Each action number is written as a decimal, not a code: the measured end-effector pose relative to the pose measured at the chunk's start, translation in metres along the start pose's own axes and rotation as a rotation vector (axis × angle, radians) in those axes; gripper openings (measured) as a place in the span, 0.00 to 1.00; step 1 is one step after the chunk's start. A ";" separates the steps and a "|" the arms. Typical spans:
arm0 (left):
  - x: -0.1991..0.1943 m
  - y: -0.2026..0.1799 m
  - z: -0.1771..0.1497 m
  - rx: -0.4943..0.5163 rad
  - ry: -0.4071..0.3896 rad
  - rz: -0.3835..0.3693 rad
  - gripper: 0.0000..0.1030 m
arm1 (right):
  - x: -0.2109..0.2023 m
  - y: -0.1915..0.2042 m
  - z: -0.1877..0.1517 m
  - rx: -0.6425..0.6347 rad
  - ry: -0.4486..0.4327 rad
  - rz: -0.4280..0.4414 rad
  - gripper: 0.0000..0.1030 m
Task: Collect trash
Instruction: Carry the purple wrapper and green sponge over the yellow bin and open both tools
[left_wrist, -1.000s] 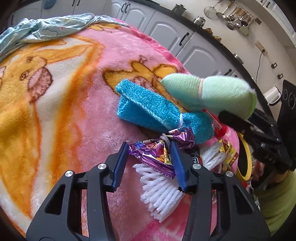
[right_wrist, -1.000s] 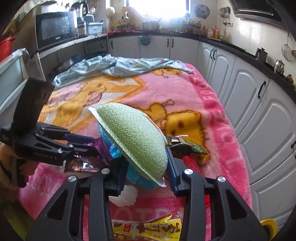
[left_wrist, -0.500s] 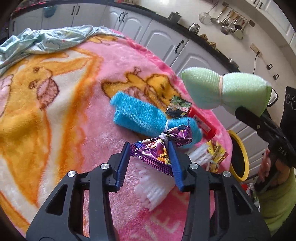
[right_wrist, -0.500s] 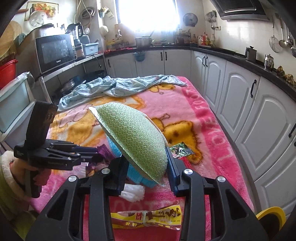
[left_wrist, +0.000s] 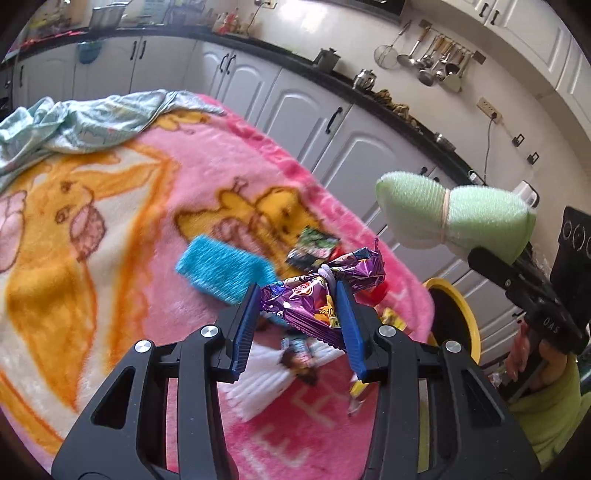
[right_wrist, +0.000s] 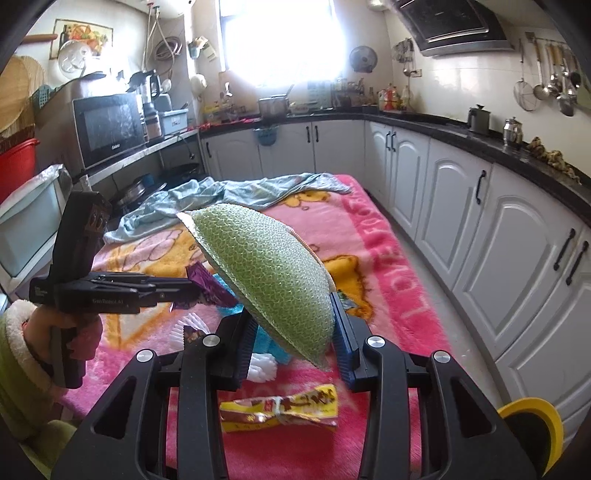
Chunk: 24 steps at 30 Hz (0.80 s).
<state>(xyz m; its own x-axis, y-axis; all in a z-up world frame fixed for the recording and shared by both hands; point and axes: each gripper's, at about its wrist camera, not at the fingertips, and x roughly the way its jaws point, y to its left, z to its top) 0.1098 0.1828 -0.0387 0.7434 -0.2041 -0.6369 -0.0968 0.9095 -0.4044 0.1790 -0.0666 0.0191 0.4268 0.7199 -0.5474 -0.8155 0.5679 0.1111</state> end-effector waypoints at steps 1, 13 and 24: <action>0.000 -0.003 0.001 0.005 -0.004 -0.003 0.33 | -0.005 -0.002 -0.001 0.004 -0.005 -0.007 0.34; 0.010 -0.056 0.018 0.066 -0.023 -0.056 0.33 | -0.053 -0.038 -0.020 0.063 -0.044 -0.099 0.34; 0.035 -0.119 0.027 0.152 -0.007 -0.129 0.33 | -0.096 -0.078 -0.044 0.147 -0.078 -0.200 0.34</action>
<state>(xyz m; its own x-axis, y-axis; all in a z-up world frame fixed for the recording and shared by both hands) 0.1653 0.0776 0.0046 0.7481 -0.3200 -0.5813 0.0999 0.9203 -0.3781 0.1845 -0.1978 0.0264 0.6071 0.6128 -0.5058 -0.6489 0.7497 0.1296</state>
